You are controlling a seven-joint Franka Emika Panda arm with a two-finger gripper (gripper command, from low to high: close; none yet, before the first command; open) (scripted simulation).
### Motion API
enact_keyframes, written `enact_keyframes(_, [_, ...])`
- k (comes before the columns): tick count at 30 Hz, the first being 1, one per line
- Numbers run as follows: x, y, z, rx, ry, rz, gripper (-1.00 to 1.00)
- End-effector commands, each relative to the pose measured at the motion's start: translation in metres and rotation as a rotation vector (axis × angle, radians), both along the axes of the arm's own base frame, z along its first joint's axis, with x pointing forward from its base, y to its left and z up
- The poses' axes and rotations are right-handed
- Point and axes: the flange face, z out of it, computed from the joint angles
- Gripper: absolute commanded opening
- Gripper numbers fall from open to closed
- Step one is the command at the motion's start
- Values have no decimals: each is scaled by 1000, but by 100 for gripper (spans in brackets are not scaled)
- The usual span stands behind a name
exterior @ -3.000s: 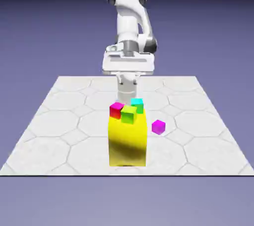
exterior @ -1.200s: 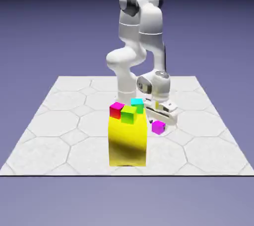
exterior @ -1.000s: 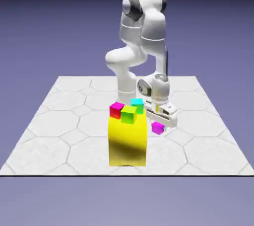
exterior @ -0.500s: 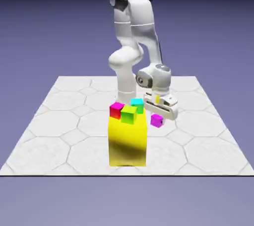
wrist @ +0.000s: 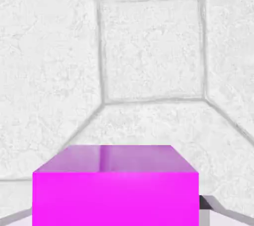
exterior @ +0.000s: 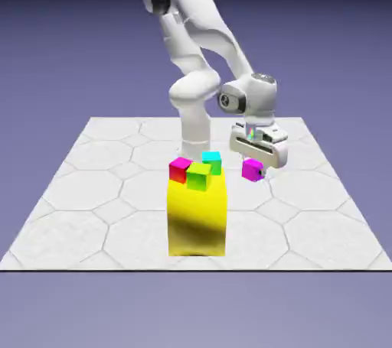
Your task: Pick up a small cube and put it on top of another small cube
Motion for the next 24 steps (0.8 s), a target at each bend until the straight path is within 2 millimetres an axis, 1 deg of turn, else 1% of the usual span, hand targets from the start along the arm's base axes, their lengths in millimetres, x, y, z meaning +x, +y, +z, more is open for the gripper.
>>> enact_keyframes(1, [7, -3, 15, -1, -8, -20, -100])
enact_keyframes(3, [20, -13, 46, -2, -16, -62, -100])
enact_keyframes(7, [36, -62, 93, 8, 22, -153, -100])
enact_keyframes(11, [38, -113, 141, 36, 62, -230, -100])
enact_keyframes(12, [37, -129, 138, 50, 88, -240, -100])
enact_keyframes(14, [37, -132, 135, 54, 96, -241, -100])
enact_keyframes(18, [38, -132, 75, 53, 96, -241, -100])
enact_keyframes(19, [37, -132, 65, 54, 96, -241, -100])
enact_keyframes(20, [37, -132, 65, 54, 96, -241, 100])
enact_keyframes(21, [37, -132, 65, 54, 96, -241, 100])
enact_keyframes(24, [38, -132, 108, 53, 96, -241, 100])
